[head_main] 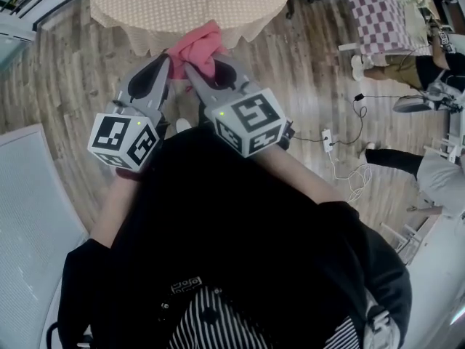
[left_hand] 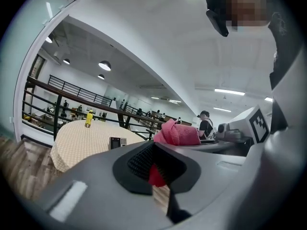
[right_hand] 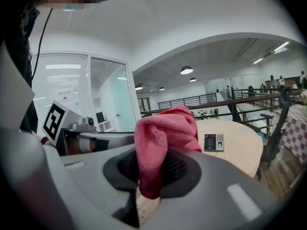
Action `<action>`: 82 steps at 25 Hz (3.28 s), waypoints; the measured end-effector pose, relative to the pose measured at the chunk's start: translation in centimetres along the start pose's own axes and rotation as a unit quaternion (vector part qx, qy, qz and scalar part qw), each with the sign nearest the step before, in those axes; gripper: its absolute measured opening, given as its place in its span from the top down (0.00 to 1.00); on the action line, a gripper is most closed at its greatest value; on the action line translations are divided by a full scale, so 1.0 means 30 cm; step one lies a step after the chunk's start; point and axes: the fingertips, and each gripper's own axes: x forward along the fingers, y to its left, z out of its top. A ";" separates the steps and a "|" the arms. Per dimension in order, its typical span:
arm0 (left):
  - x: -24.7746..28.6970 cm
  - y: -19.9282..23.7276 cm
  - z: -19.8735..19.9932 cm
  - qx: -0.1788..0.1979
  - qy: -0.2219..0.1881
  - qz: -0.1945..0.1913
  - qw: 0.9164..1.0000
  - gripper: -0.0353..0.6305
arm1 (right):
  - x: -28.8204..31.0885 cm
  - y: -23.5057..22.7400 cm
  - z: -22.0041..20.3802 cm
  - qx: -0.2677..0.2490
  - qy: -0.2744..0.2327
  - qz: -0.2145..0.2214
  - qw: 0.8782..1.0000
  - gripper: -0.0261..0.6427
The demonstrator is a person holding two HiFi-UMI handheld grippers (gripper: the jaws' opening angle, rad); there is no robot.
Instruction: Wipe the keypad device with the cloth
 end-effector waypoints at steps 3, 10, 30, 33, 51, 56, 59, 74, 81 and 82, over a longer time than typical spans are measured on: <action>0.091 0.045 0.043 0.004 -0.001 0.011 1.000 0.95 | 0.065 -0.080 0.050 -0.002 -0.001 0.011 1.000 0.85; 0.364 0.182 0.124 0.004 -0.005 0.028 1.000 0.95 | 0.244 -0.326 0.149 -0.002 0.002 0.030 1.000 0.85; 0.925 0.453 0.384 0.013 -0.015 0.094 0.995 0.95 | 0.635 -0.845 0.469 -0.007 -0.003 0.108 0.994 0.85; 0.976 0.472 0.374 0.013 -0.006 0.103 0.995 0.95 | 0.661 -0.887 0.459 -0.008 -0.004 0.113 0.994 0.85; 1.199 0.551 0.484 0.020 0.011 0.002 1.000 0.94 | 0.709 -1.098 0.529 0.027 -0.012 0.000 1.000 0.85; 1.225 0.615 0.537 0.034 0.012 -0.042 0.998 0.95 | 0.772 -1.111 0.570 0.035 -0.014 -0.049 0.998 0.85; 1.228 0.680 0.507 0.018 0.024 -0.065 0.997 0.95 | 0.835 -1.089 0.556 0.036 -0.003 -0.068 0.997 0.85; 1.378 0.870 0.405 0.045 0.086 -0.106 0.990 0.95 | 1.003 -1.158 0.426 0.045 0.055 -0.089 0.993 0.85; 1.478 0.964 0.350 0.026 0.121 -0.082 0.989 0.95 | 1.164 -1.243 0.419 0.026 0.078 -0.051 0.995 0.85; 1.503 0.978 0.337 0.027 0.129 -0.081 0.988 0.95 | 1.185 -1.265 0.410 0.025 0.082 -0.047 0.995 0.85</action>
